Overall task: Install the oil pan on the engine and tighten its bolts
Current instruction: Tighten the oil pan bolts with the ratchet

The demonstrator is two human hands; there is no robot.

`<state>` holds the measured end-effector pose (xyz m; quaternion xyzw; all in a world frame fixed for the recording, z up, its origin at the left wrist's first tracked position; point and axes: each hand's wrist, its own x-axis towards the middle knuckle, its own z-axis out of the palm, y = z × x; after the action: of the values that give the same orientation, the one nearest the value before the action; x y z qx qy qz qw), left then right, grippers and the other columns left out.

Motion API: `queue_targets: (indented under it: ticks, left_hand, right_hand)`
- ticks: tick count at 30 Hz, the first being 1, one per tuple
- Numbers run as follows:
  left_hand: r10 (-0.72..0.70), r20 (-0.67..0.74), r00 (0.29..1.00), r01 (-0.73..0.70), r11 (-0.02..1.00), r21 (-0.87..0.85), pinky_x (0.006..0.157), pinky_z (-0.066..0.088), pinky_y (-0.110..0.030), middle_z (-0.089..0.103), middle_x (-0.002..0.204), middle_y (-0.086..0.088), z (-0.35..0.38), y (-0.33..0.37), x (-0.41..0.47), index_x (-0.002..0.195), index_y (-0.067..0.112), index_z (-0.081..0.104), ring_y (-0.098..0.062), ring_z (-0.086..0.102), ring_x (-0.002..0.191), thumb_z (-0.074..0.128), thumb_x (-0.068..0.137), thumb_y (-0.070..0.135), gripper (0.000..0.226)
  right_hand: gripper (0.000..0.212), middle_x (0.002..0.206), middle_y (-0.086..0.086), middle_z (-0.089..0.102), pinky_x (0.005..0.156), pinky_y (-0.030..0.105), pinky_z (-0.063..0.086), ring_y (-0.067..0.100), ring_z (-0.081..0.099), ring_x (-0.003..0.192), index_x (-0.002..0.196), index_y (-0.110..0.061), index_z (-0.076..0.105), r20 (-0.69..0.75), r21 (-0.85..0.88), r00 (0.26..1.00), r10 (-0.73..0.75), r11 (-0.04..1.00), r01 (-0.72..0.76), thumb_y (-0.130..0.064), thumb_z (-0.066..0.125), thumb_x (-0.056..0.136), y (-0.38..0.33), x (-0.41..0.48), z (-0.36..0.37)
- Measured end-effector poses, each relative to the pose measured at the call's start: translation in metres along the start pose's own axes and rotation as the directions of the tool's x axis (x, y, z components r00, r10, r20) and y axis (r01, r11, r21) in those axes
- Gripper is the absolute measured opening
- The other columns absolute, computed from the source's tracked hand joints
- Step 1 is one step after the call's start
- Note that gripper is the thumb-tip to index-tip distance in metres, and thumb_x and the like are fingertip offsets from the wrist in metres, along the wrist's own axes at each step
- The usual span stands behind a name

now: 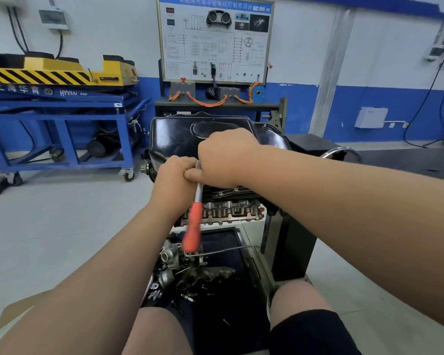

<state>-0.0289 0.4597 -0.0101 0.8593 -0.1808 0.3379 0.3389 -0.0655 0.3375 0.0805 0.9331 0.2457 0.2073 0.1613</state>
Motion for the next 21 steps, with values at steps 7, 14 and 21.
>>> queue_targets:
  ticks: [7,14,21]
  left_hand:
    - [0.009,0.115,0.993,-0.002,0.998,-0.066,0.049,0.028,-0.017,0.045,0.043,0.008,-0.01,-0.005,0.003,0.049,0.033,0.051,-0.009,0.042,0.05,0.063,0.082,0.029,0.035]
    - [-0.054,0.067,0.996,0.047,0.993,0.113,0.081,0.029,-0.036,0.047,0.07,0.018,-0.02,-0.012,0.007,0.064,0.036,0.05,-0.017,0.032,0.089,0.05,0.078,0.035,0.014]
    - [0.06,0.128,0.99,-0.071,0.994,0.079,0.067,0.034,-0.033,0.047,0.062,0.01,-0.019,-0.01,0.002,0.055,0.029,0.046,-0.014,0.04,0.07,0.06,0.085,0.028,0.033]
  right_hand:
    - [0.02,0.09,0.002,0.053,0.069,0.036,0.032,0.024,0.052,0.093,0.072,-0.019,0.046,-0.005,-0.246,0.987,-0.158,0.957,0.152,-0.02,0.053,0.092,-0.006,0.01,-0.015]
    - [0.034,0.068,-0.002,0.037,0.05,0.029,0.028,0.019,0.038,0.06,0.073,-0.02,0.039,-0.002,0.015,0.999,0.036,0.999,-0.036,-0.049,0.041,0.091,-0.008,0.009,0.002]
    - [0.033,0.073,-0.004,0.043,0.06,0.032,0.032,0.017,0.046,0.069,0.066,-0.021,0.037,-0.005,-0.091,0.996,-0.084,0.992,0.083,-0.034,0.055,0.09,-0.011,0.012,-0.008]
